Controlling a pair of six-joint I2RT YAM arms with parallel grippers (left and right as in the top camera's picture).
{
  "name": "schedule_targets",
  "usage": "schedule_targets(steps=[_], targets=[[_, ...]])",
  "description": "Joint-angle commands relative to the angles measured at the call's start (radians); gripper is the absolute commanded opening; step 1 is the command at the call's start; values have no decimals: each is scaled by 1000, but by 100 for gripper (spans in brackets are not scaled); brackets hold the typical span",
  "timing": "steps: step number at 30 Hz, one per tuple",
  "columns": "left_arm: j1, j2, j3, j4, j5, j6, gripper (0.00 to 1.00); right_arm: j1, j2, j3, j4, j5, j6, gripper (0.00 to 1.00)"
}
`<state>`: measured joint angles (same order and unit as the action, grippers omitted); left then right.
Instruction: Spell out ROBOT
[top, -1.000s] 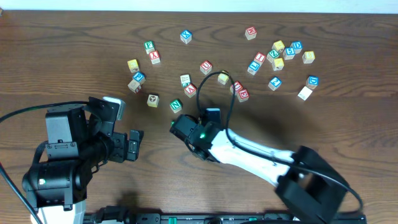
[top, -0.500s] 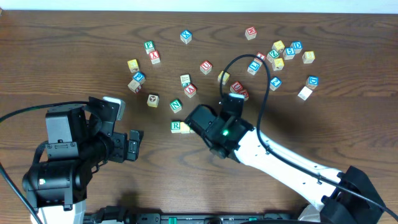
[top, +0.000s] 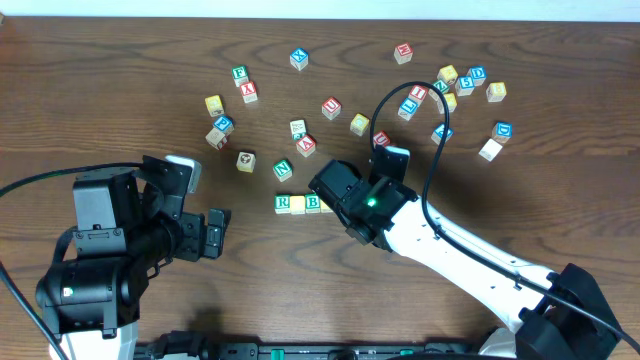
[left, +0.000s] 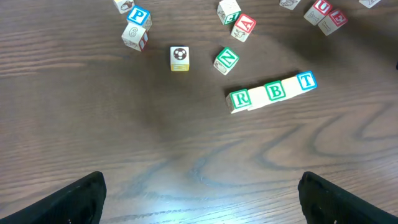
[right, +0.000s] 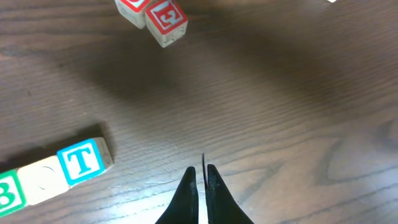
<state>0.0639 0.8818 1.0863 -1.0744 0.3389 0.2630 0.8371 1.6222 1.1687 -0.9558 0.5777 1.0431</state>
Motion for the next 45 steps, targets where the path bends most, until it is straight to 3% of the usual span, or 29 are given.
schedule_targets(steps=[1, 12, 36, 45], targets=[[5, -1, 8, -2, 11, 10, 97, -13, -58, -4, -31, 47, 18, 1], [5, -1, 8, -2, 11, 10, 97, -27, -233, -4, -59, 40, -12, 7], [5, -1, 8, -2, 12, 10, 97, -27, -245, -4, -75, 31, -12, 1], [5, -1, 8, -2, 11, 10, 97, -27, -333, -4, -99, 60, -13, 3]])
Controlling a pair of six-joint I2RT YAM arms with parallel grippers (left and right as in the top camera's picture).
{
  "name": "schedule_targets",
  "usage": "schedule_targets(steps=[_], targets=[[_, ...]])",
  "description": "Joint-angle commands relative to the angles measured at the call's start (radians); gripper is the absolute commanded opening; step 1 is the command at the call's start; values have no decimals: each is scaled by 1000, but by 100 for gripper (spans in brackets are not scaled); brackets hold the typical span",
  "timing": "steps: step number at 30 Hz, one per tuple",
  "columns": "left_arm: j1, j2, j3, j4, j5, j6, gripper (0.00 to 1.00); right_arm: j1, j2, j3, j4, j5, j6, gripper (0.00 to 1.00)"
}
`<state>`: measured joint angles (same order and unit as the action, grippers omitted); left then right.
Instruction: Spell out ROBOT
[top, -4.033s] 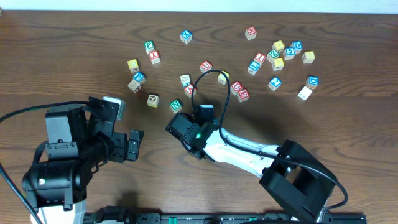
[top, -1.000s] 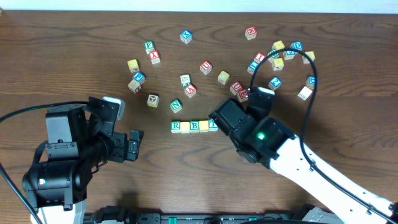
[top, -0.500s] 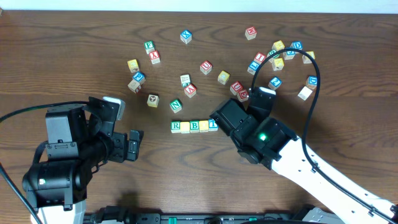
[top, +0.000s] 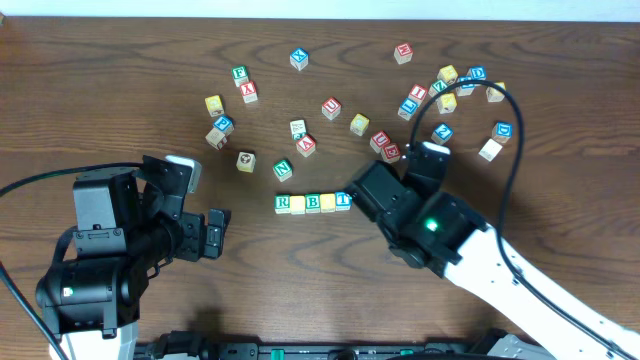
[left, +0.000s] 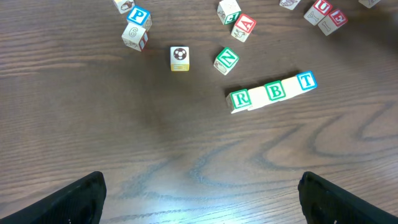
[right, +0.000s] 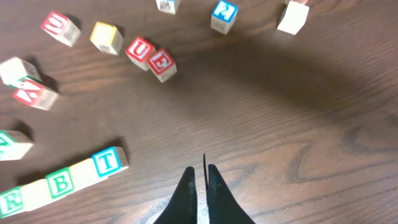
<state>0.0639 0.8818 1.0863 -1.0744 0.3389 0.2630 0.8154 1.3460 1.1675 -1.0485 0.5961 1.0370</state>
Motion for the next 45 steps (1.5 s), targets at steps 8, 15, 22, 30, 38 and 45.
schedule_targets(steps=[8, 15, 22, 30, 38, 45], targets=[[5, -1, 8, -2, 12, 10, 97, -7, -89, -3, -10, 23, -60, 10], [5, -1, 8, -2, 11, 10, 97, -53, 8, -3, 80, -56, -116, 1], [5, -1, 8, -2, 12, 10, 97, -143, 163, -3, 410, -369, -412, 2], [5, -1, 8, -2, 12, 10, 97, -227, 332, -2, 580, -656, -583, 5], [5, -1, 8, -2, 12, 10, 97, -231, 439, 41, 584, -704, -698, 9], [5, -1, 8, -2, 12, 10, 97, -221, 518, 152, 539, -709, -748, 10]])
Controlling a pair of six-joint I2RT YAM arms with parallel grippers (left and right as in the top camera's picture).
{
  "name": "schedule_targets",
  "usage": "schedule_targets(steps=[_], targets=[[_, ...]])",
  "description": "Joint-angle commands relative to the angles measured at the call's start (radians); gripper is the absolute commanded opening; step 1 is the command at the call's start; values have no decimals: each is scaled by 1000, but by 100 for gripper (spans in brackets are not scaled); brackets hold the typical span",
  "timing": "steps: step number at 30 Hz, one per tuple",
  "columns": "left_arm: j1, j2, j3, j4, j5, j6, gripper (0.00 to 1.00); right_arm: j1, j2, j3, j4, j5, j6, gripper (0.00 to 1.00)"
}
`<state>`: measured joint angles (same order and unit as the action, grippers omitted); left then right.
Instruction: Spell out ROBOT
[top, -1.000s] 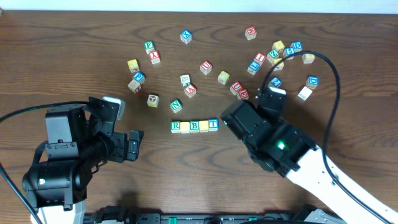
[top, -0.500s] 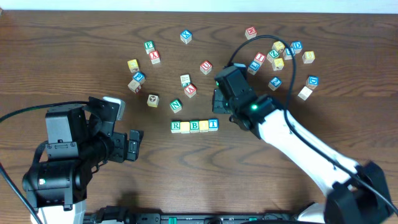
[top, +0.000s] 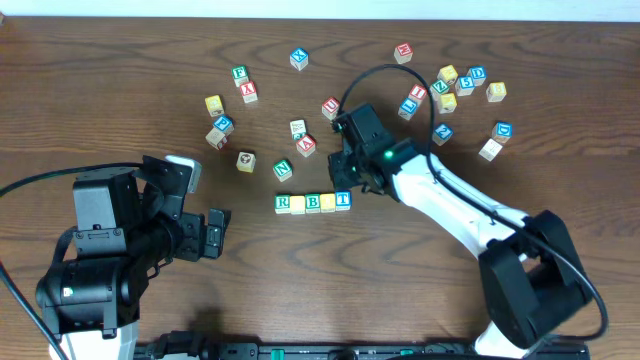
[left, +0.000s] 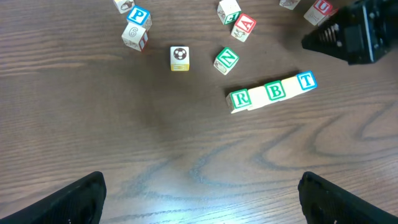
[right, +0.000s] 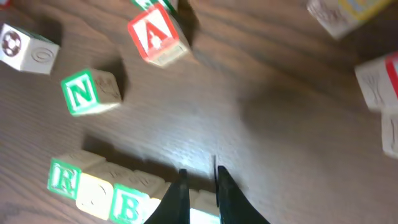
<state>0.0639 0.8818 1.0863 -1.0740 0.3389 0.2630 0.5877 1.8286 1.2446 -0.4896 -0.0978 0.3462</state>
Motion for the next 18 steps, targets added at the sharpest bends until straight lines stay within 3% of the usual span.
schedule_targets(steps=[1, 18], targets=[[5, -1, 8, -3, 12, 10, 97, 10, 47, 97, -32, -14, -66, 10], [5, -1, 8, -3, 12, 10, 97, 42, 243, 287, -86, -44, -98, 11]])
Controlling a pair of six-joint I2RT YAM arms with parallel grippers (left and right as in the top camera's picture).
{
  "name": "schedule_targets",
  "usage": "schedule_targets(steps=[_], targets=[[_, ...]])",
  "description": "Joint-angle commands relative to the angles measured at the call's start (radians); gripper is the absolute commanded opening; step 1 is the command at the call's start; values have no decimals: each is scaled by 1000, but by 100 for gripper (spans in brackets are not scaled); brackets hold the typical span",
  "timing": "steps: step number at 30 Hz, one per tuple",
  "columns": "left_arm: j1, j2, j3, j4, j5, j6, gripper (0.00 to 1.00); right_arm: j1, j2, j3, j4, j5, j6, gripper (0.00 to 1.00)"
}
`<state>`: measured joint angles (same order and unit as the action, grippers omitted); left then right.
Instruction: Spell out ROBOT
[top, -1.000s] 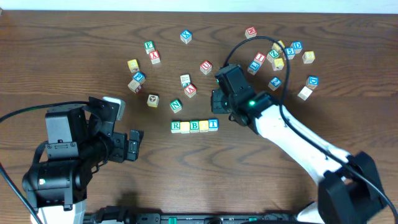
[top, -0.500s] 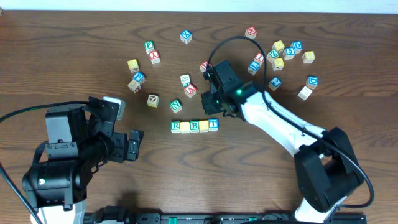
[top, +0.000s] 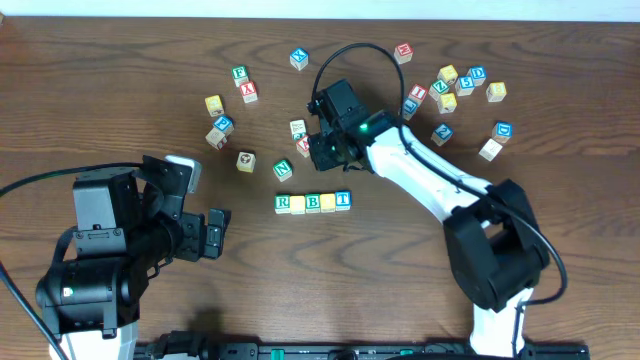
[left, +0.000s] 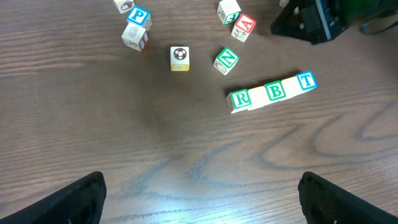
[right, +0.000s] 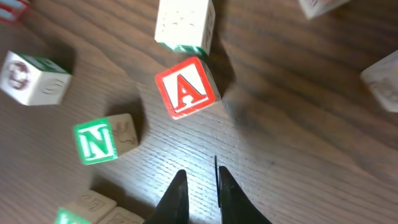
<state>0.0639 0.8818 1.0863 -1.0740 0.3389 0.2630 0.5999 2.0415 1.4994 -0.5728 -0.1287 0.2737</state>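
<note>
Five letter blocks lie in a row (top: 313, 203) reading R, a yellow block, B, a yellow block, T; the left wrist view shows R (left: 240, 98), B (left: 275, 91) and T (left: 306, 80). My right gripper (right: 200, 173) hovers just behind the row, its fingers a narrow gap apart with nothing between them. It points at a red A block (right: 186, 92), and a green N block (right: 96, 142) lies to its left. Overhead, the right gripper (top: 320, 150) sits next to the A block (top: 306, 145). My left gripper (left: 200, 186) is wide open near the front left and holds nothing.
Several loose letter blocks are scattered across the far half of the table, with a cluster at the far right (top: 455, 85) and another at the far left (top: 225, 110). A white block (right: 185, 23) lies just beyond the A. The right arm's black cable (top: 350, 55) loops above the blocks.
My right gripper has moved from just above the row's T end to farther back and left, and now faces the A block. The row and the left gripper have not moved.
The row lay complete throughout. My right gripper was shut just right of the T, then farther back to the right. By 0.6 s ago it was over the row's right end with its fingers slightly apart. Now it is beside the A block.
</note>
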Motion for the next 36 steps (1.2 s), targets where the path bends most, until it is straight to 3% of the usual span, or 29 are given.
schedule_targets(steps=[1, 9, 36], targets=[[5, -1, 8, -3, 12, 10, 97, 37, 36, 35, -2, -13, -29, 11], [5, -1, 8, -2, 12, 10, 97, 65, 56, 53, 20, -13, -39, 13], [5, -1, 8, -3, 12, 10, 97, 145, 85, 51, 5, -20, 11, 5]])
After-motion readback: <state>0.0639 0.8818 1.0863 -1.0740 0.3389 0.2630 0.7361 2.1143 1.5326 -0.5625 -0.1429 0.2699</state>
